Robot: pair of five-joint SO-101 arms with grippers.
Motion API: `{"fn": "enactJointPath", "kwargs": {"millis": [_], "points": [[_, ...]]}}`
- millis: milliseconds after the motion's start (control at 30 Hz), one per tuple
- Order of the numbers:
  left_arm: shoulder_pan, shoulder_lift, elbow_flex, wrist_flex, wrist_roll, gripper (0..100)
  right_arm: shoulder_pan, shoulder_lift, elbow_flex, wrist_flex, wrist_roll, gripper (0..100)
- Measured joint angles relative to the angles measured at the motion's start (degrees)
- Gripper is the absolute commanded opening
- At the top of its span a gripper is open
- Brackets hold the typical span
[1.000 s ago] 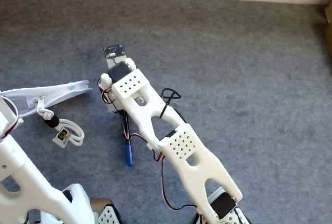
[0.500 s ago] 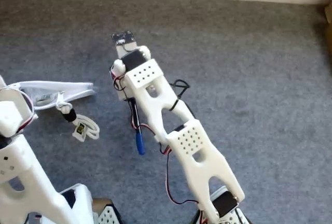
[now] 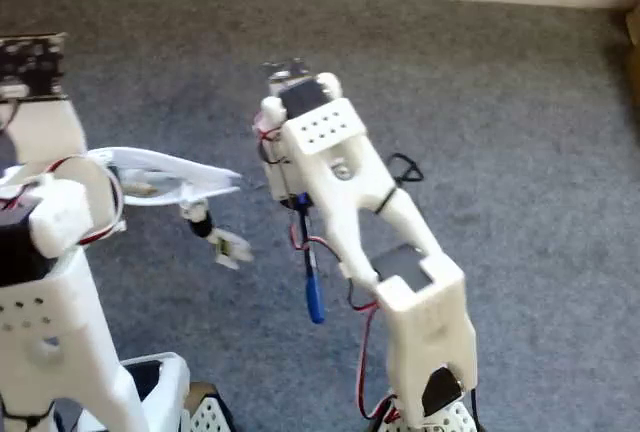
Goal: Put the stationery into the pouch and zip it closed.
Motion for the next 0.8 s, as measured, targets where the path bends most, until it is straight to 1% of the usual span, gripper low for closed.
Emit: {"fn": "enactJointPath", "kwargs": {"millis": [100, 233, 400, 533, 633, 800], "points": [[2.9, 4.4, -2.8, 0.4, 0.0, 1, 1.5, -5.2, 7.5, 0.0, 0.0, 0.5], [4.0, 11.8, -8.3, 0.4, 0.0, 1, 3.3, -10.7, 16.9, -3.0, 0.0, 0.5], [4.0, 18.2, -13.3, 0.0, 1.8, 1, 4.8, -14.8, 31.1, -13.3, 4.6, 0.5], [4.0, 21.1, -14.2, -0.1, 2.1, 1, 4.9, -14.9, 40.7, -21.5, 7.2, 0.9], [4.0, 22.4, -14.3, -0.1, 3.6, 1, 4.9, -14.9, 44.8, -25.2, 8.3, 1.4], [4.0, 22.6, -14.3, -0.1, 4.9, 1, 4.9, -14.4, 45.4, -25.5, 8.4, 9.1]]}}
